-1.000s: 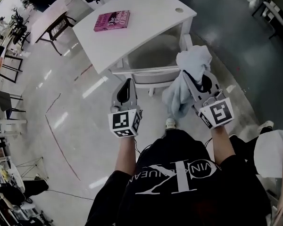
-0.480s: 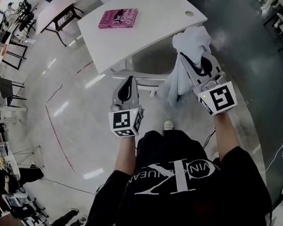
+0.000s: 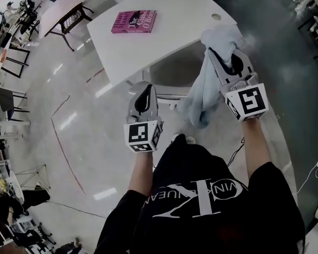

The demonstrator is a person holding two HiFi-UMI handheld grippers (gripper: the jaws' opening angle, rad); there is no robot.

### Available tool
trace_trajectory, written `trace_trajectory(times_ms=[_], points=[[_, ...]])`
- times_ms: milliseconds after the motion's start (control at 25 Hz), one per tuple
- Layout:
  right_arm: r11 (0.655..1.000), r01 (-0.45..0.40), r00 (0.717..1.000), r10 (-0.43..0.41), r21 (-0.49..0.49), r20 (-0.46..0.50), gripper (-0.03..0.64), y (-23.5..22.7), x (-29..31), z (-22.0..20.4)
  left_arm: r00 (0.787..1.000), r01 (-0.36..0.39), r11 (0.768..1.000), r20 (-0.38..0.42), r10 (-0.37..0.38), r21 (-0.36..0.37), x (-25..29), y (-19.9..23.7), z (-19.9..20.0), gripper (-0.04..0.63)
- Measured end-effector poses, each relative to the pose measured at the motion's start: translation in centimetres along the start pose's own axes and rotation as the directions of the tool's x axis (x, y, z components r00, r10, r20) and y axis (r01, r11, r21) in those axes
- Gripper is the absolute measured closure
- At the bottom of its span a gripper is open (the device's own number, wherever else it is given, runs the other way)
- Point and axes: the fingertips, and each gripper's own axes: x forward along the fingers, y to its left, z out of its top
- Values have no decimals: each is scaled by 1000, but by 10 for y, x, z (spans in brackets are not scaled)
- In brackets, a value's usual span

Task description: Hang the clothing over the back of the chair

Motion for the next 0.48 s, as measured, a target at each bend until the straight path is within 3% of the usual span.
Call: trace_trajectory(times_ms=[320, 480], points=[[996, 56, 998, -58, -76, -15, 541, -36, 43, 21, 998, 64, 998, 12, -64, 0, 29, 3, 10, 584], [995, 82, 993, -86, -57, -76, 541, -50, 63, 1, 997, 82, 997, 8, -81, -2, 42, 6, 11, 584]])
